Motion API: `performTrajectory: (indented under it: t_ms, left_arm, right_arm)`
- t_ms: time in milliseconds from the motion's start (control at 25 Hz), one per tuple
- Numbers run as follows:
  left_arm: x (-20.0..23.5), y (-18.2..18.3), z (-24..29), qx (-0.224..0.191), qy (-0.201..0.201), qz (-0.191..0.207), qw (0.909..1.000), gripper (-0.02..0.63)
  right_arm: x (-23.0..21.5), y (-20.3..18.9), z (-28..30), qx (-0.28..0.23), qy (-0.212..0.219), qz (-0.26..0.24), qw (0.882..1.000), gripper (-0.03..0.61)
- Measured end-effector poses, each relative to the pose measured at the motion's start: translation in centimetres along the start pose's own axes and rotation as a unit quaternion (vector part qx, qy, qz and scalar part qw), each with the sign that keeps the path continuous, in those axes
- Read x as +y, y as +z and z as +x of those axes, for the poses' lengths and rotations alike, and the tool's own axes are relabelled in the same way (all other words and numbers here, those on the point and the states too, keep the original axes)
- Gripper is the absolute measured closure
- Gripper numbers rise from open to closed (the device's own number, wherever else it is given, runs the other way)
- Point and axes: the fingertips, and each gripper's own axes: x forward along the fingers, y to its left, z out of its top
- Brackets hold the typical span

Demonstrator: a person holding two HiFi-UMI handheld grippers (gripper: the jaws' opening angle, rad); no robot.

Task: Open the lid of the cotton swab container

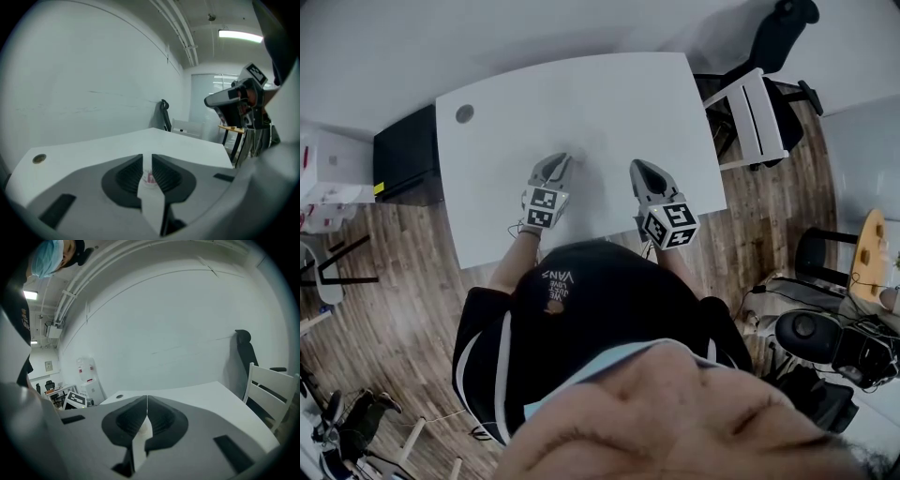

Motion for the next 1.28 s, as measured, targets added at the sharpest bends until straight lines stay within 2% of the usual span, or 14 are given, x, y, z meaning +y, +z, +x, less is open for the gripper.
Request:
performTrajectory:
  t_ms: [160, 360, 760, 1280]
  left_arm:
    - [-0.3, -0.9, 0.7, 0.013, -0.012, -0.006, 0.9998, 0.472]
    - [-0.9, -1.7, 1.7, 0.024, -0.024, 0.009, 0.9994, 0.397]
    - [-1.4, -4.4, 4.0, 0.065, -0.037, 0.038, 0.9965, 0.364]
    - [-1.6, -5.3, 6.3, 0.105, -0.036, 0.066, 0.9916, 0.364]
  right_arm:
    - [-0.3, -0.1, -0.4, 0.004, -0.005, 0.001, 1.0, 0.566]
    - [-0.4, -0.4, -0.7, 0.01, -0.01, 0.0, 1.0, 0.565]
    - [-1.0, -1.2, -1.0, 0.023, -0.024, 0.009, 0.999, 0.566]
    - [-1.6, -1.9, -1.5, 0.031, -0.039, 0.02, 0.999, 0.566]
